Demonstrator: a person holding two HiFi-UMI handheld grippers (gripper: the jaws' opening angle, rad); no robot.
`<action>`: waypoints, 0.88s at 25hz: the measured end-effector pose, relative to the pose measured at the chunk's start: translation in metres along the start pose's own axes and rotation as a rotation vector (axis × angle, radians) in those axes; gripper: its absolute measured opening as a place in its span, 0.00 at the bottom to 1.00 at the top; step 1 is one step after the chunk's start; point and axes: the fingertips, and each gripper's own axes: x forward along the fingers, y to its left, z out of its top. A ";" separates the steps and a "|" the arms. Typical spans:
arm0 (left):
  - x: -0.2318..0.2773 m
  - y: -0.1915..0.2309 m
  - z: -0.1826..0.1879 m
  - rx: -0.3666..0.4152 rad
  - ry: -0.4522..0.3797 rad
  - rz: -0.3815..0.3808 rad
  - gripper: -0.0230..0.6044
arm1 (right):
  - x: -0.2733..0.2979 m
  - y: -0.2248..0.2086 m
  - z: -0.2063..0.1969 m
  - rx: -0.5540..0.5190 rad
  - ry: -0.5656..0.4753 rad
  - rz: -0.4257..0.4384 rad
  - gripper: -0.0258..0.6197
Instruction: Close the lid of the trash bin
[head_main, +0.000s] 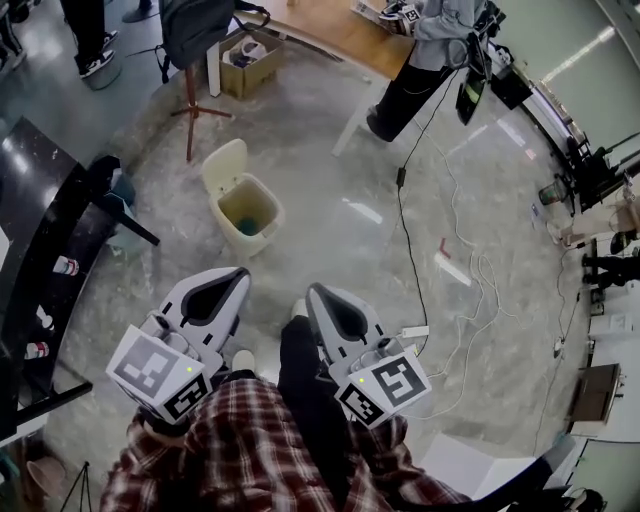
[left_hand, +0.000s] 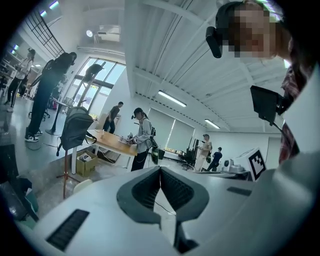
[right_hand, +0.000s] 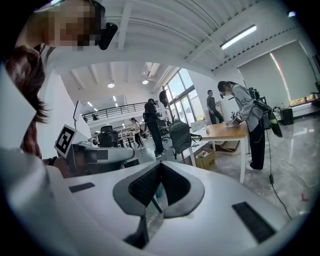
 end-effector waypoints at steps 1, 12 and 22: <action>0.012 0.003 0.006 0.002 -0.007 0.008 0.06 | 0.004 -0.011 0.007 -0.003 0.000 0.007 0.06; 0.142 0.024 0.051 -0.020 -0.103 0.190 0.06 | 0.026 -0.153 0.071 -0.065 0.026 0.126 0.06; 0.181 0.048 0.045 -0.033 -0.097 0.342 0.06 | 0.057 -0.205 0.066 -0.039 0.093 0.249 0.06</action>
